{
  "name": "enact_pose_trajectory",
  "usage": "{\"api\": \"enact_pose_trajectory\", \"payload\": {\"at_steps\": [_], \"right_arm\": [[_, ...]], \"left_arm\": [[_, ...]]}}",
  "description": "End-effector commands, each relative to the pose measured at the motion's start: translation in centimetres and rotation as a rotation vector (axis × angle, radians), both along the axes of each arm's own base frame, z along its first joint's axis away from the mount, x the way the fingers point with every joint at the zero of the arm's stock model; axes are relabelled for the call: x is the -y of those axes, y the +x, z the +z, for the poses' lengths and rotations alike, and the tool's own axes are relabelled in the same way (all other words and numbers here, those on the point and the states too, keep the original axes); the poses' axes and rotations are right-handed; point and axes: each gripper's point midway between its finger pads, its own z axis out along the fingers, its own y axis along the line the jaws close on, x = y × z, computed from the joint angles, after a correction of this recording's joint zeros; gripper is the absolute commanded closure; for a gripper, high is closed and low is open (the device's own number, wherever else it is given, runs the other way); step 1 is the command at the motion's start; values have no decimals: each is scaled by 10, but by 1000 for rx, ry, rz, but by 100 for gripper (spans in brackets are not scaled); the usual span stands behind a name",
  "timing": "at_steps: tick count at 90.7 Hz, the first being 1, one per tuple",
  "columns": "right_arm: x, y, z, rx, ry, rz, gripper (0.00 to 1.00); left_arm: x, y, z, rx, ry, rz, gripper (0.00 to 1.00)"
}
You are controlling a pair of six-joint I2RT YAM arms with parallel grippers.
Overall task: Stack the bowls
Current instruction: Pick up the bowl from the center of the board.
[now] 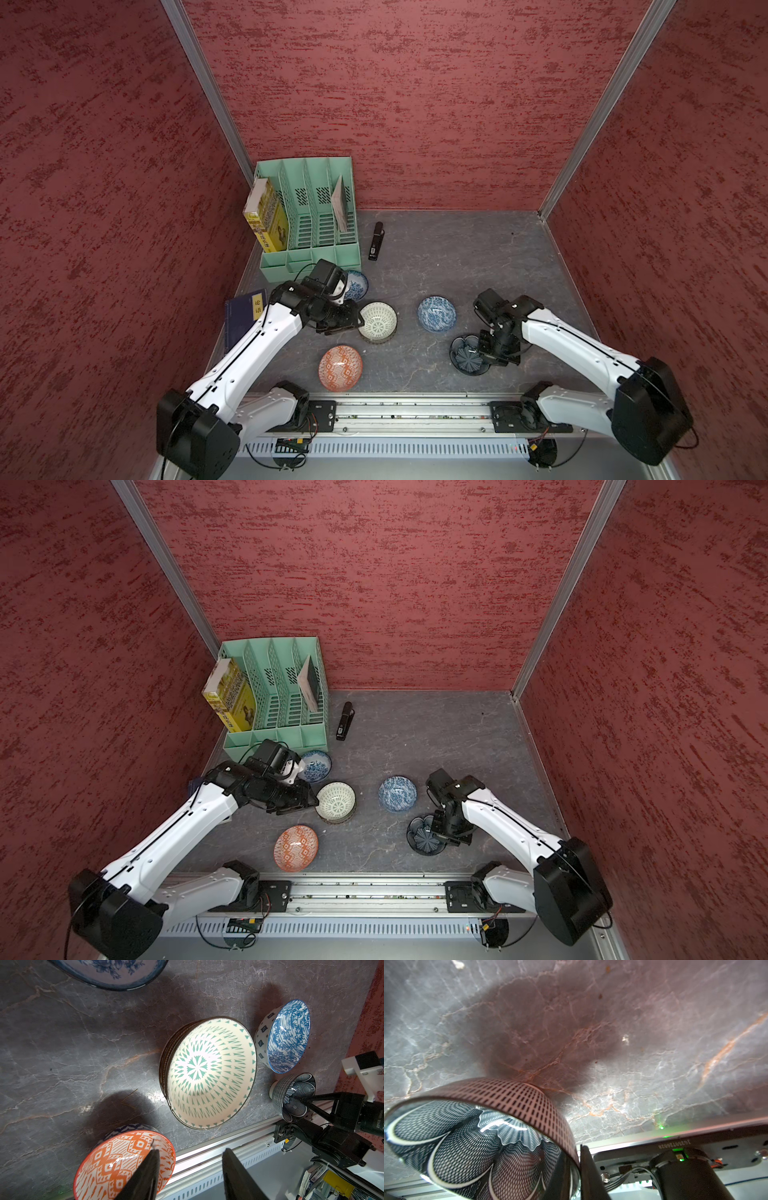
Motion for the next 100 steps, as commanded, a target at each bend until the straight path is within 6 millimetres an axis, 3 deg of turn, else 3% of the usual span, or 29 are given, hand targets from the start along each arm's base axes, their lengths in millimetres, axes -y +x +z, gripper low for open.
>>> {"api": "enact_pose_trajectory", "payload": {"at_steps": [1,20,34,54,73,85,100], "right_arm": [[4,-4,5,-3,-22,1,96],[9,-12,36,31,0,35,100],[2,-14,66,59,65,65,100],[-22,7,114,140,173,108,100],[-68,43,148,187,239,220,100],[-104,60,158,187,278,305,100],[-144,77,162,193,302,384,100]], "left_arm": [[0,1,3,25,-13,-9,49],[0,-1,6,23,-11,-10,49],[-2,2,8,28,2,-10,49],[12,8,31,44,-59,-54,49],[35,23,64,59,-138,-120,49],[46,33,86,91,-162,-143,50],[57,36,92,89,-177,-162,51]]}}
